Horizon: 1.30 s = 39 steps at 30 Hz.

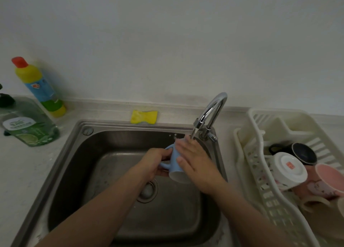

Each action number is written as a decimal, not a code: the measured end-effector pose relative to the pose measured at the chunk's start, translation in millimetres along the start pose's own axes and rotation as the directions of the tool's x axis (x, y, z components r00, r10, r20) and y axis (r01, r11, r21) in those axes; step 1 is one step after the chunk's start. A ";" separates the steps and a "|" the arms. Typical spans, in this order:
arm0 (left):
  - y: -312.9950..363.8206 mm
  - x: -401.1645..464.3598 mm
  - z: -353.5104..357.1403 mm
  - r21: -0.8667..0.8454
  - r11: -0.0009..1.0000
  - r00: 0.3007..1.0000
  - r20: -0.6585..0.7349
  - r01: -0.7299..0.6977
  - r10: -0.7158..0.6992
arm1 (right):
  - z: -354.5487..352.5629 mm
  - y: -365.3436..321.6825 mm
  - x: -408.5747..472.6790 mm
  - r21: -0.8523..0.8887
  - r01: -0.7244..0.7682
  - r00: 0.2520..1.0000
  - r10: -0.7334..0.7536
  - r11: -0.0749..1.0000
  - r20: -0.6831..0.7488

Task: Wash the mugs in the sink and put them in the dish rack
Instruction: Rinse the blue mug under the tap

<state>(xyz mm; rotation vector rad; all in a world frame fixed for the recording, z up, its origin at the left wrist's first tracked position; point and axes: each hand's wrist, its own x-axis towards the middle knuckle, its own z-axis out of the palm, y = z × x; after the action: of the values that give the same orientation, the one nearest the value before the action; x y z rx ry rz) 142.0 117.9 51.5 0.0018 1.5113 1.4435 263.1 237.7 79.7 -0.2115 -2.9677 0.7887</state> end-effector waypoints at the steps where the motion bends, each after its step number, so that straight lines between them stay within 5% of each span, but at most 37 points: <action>1: 1.2 0.8 -2.8 -0.011 1.000 1.000 -0.005 0.003 -0.003 | 4.5 -7.0 -9.4 -0.026 0.060 0.998 -0.059 0.998 0.036; 4: 2.0 0.7 -6.8 -0.020 1.000 1.000 0.008 -0.017 0.017 | 12.6 -3.8 -20.8 0.038 0.155 0.988 -0.154 0.987 -0.010; 8: 3.3 1.4 -0.8 -0.090 0.996 0.998 -0.052 0.023 -0.028 | 2.6 10.7 2.4 0.312 -0.211 0.968 0.241 0.926 -0.063; 13: 3.8 9.5 -9.3 -0.174 0.984 0.998 -0.032 0.049 -0.056 | 19.3 -8.4 -36.0 0.183 0.014 0.997 0.001 0.983 -0.078; 17: 2.9 8.0 -5.5 -0.157 0.984 0.995 -0.030 0.089 -0.095 | 3.8 0.3 -8.0 0.567 -0.301 0.922 0.387 0.766 -0.033; 22: 2.4 10.7 -11.3 -0.161 0.983 0.994 -0.050 0.090 -0.099 | 15.4 -23.1 -42.6 0.326 -0.123 0.991 0.131 0.937 -0.003; 27: 6.0 7.8 0.7 -0.104 0.993 0.995 -0.079 0.056 -0.064 | 3.8 -13.8 -4.7 0.406 -0.310 0.942 0.335 0.860 0.009; 31: 9.2 7.8 0.7 -0.058 0.998 0.997 -0.071 0.034 -0.039 | 14.3 -25.6 -28.9 0.026 -0.085 0.995 0.083 0.996 0.063; 35: 10.6 5.7 9.5 0.081 0.996 0.999 -0.030 0.038 -0.036 | -4.9 2.4 6.2 -0.038 -0.110 0.993 0.109 0.993 -0.039; 39: 11.5 7.3 9.4 0.089 0.995 0.999 -0.012 0.034 -0.033 | -3.1 -3.8 -23.4 -0.028 0.001 1.000 -0.001 1.000 0.029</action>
<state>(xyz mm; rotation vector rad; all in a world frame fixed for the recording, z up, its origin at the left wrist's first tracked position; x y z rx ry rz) 137.4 132.6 57.6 0.0228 1.5769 1.3501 286.1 232.5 83.7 -0.2017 -3.0070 0.7575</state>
